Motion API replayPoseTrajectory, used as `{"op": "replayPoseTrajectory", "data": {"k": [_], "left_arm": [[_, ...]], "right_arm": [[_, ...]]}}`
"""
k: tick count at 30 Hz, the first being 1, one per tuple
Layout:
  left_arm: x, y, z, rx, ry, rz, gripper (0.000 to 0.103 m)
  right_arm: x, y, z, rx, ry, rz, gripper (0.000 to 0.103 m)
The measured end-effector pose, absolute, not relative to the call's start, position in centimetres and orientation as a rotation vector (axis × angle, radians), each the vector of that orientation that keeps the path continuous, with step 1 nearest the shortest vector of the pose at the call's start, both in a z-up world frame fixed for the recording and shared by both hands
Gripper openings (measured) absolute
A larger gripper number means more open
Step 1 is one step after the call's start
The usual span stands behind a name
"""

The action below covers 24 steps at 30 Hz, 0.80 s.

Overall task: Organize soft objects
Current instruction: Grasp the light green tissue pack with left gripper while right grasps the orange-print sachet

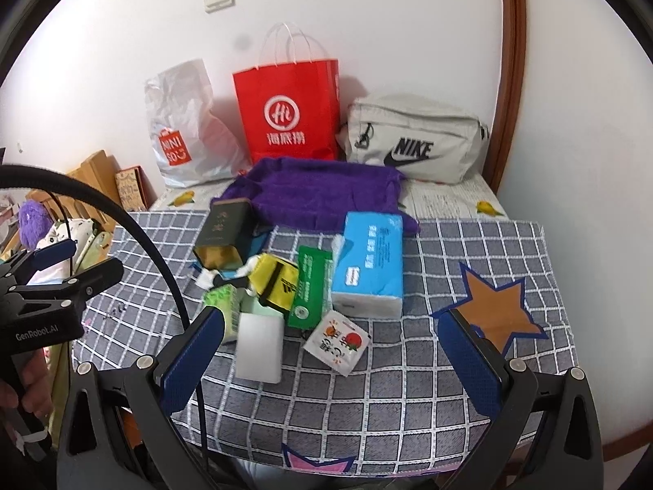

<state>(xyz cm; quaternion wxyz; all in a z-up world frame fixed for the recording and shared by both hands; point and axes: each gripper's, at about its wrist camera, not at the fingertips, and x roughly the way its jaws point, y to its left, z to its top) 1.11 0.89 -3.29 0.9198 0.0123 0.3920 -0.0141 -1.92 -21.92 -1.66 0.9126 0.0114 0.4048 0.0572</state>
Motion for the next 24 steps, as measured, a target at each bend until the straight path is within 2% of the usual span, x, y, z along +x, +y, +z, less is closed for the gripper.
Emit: {"op": "replayPoseTrajectory", "data": {"k": [12,24], "left_arm": [[6.4,0.1,-12.1,-0.031,1.011,-0.115,0.103],[9.9,-0.1,-17.7,-0.068,1.115,-0.148,0.090]], "right_arm": [[1.6,-23.9,-7.6,0.055,0.972,0.073,0.103],[3.7,-25.4,-11.5,0.060,1.071,0.033,0.103]]}}
